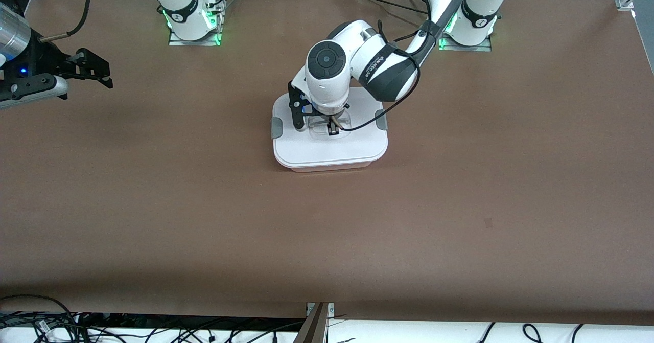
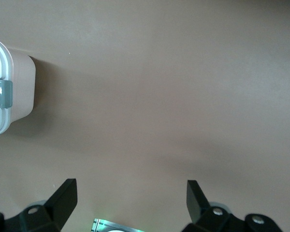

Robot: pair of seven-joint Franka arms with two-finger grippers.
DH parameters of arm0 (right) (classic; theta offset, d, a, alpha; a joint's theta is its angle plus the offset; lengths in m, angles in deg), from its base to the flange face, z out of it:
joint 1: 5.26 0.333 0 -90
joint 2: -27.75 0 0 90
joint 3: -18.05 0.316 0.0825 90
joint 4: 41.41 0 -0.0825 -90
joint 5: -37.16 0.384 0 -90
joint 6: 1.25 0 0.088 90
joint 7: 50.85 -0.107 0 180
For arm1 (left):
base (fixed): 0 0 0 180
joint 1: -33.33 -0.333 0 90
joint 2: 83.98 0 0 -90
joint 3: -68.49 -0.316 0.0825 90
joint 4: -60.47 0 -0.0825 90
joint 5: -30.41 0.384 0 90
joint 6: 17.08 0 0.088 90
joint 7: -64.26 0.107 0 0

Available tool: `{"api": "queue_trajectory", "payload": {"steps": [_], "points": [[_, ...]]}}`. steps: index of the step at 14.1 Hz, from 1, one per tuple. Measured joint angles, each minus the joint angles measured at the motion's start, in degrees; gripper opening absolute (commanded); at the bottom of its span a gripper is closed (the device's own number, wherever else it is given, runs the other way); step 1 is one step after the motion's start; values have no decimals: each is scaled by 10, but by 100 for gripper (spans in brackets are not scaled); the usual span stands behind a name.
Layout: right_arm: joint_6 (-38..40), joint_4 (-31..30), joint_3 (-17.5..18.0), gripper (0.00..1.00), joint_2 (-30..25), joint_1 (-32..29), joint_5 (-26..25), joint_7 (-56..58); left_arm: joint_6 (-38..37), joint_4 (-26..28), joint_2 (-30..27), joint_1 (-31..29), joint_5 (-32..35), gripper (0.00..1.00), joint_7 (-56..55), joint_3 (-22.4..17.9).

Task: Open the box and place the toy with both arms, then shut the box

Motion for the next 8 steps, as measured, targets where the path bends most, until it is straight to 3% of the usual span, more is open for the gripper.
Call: {"api": "queue_trajectory", "payload": {"steps": [3,4,5,6,8], "points": [[-1,0,0,100,0,0,0,0,0,0,1,0,0,0,0,0],[-1,0,0,100,1,0,0,0,0,0,1,1,0,14,0,0],[-1,0,0,100,1,0,0,0,0,0,1,1,0,47,0,0],[-1,0,0,100,1,0,0,0,-1,0,1,1,0,99,0,-1],[-1,0,0,100,1,0,0,0,-1,1,5,-3,0,100,0,-8]]}}
